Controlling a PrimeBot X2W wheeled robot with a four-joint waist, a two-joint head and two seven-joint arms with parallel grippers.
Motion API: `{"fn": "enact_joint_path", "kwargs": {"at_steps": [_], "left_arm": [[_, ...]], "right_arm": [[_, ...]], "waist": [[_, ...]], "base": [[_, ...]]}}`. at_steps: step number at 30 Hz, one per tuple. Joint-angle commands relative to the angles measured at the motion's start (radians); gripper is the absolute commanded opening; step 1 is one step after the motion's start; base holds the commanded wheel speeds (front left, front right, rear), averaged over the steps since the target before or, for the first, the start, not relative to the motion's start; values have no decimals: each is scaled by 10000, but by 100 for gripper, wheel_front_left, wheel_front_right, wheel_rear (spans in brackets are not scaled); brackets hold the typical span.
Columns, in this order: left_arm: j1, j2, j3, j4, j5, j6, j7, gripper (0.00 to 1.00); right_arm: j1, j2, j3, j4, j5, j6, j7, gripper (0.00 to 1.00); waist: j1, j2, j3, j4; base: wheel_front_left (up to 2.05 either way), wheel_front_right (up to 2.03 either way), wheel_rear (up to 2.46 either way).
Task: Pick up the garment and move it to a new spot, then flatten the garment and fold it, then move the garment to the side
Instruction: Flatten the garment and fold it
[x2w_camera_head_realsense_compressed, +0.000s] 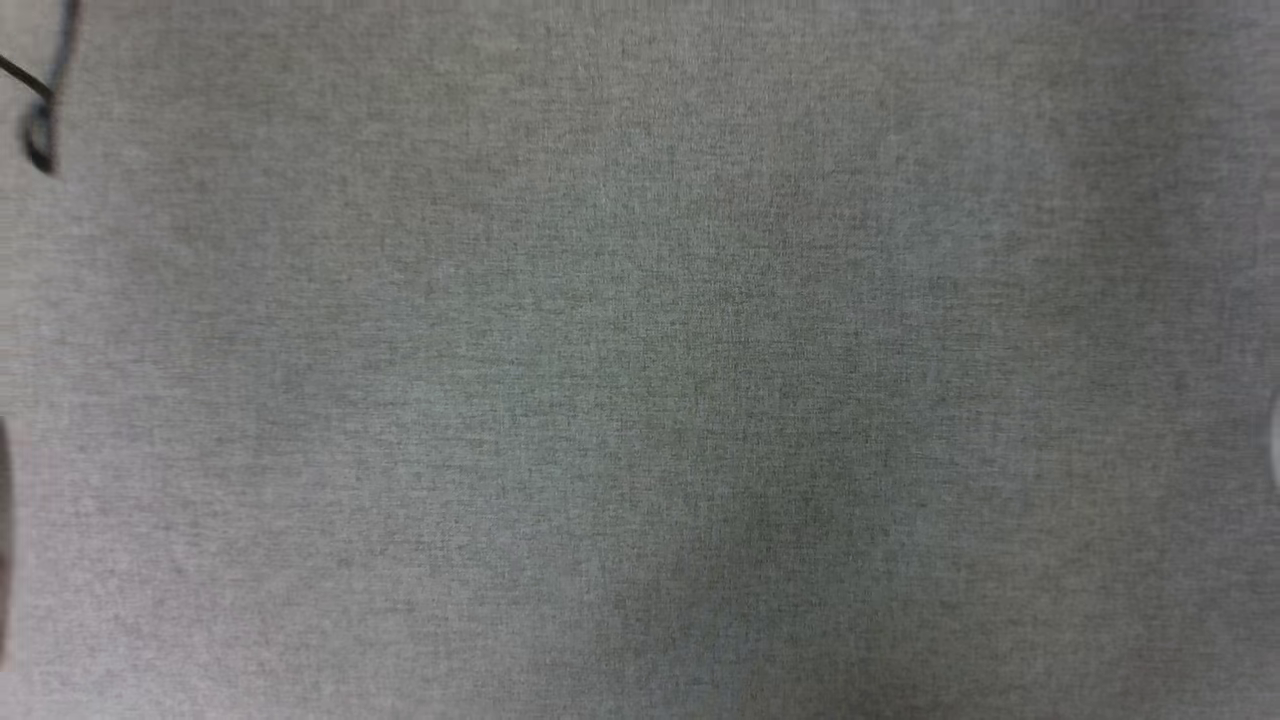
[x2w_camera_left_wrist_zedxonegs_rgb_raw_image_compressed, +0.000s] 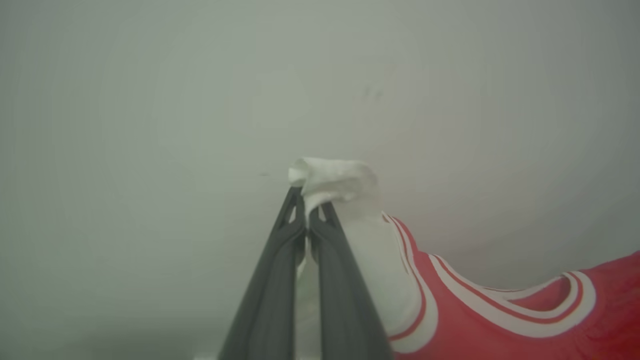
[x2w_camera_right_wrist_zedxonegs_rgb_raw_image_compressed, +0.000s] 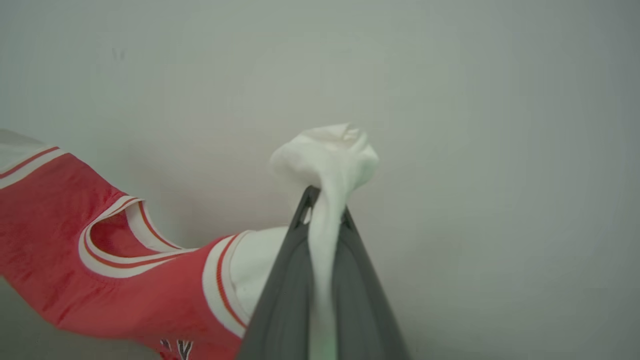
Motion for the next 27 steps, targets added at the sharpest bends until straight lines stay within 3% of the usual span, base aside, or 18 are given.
{"fn": "enact_joint_path", "kwargs": {"at_steps": [1, 10, 17, 23, 27], "left_arm": [[533, -100, -15, 136, -149, -46, -97, 0], [4187, -486, -161, -186, -1049, -75, -253, 0], [7019, -573, 139, -910, -1318, -67, -260, 0], [9594, -728, 551, -2131, -1099, 61, -242, 0], [11185, -788, 783, -3162, -968, 396, -243, 0]], "right_arm": [[479, 36, 79, 305, 223, -6, -156, 0], [3680, 57, 963, 1238, 1358, -6, -1000, 0], [6154, -68, 1656, 1131, 2180, -6, -1223, 0], [8515, -493, 2178, 186, 2991, -6, -1348, 0], [10200, -743, 2171, -884, 3562, -6, -1257, 0]], "waist": [[-1, 0, -314, 46], [-1, 0, -2414, 107], [-1, 0, -3726, 11], [-1, 0, -4776, -16], [-1, 0, -5311, -18]], "base": [[0, 0, 0], [0, 0, 0], [0, 0, 0], [0, 0, 0], [0, 0, 0]]}}
